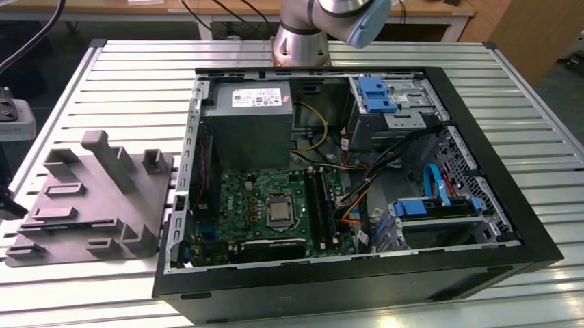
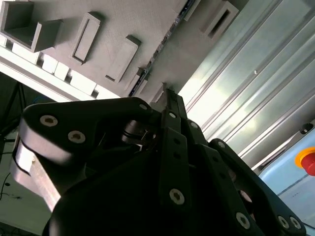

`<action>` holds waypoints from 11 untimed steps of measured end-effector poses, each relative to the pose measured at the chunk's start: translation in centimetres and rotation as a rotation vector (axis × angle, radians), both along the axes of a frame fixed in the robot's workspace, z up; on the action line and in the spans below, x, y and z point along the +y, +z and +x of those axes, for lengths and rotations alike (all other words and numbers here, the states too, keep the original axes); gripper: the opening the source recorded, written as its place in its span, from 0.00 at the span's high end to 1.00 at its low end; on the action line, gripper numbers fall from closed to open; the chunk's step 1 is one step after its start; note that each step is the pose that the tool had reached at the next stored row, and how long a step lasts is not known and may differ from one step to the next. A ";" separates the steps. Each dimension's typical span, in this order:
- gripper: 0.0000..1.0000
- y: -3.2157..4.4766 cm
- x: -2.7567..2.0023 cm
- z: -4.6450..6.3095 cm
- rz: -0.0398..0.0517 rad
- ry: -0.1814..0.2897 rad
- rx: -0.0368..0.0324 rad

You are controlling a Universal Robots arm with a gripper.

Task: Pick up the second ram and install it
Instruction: 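Pick up the second ram and move it above second insertion slot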

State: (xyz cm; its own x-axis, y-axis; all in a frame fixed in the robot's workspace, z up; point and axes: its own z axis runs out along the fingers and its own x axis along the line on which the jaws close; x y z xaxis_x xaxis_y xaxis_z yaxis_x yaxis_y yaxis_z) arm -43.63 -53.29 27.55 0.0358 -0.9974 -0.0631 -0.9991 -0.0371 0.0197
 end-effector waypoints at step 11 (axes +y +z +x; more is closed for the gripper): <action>0.90 -0.11 2.15 0.0 0.0002 0.000 0.0000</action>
State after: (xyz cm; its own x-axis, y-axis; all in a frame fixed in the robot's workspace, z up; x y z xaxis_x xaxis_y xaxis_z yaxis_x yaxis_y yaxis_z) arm -43.63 -51.14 27.44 0.0359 -0.9973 -0.0633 -0.9991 -0.0372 0.0197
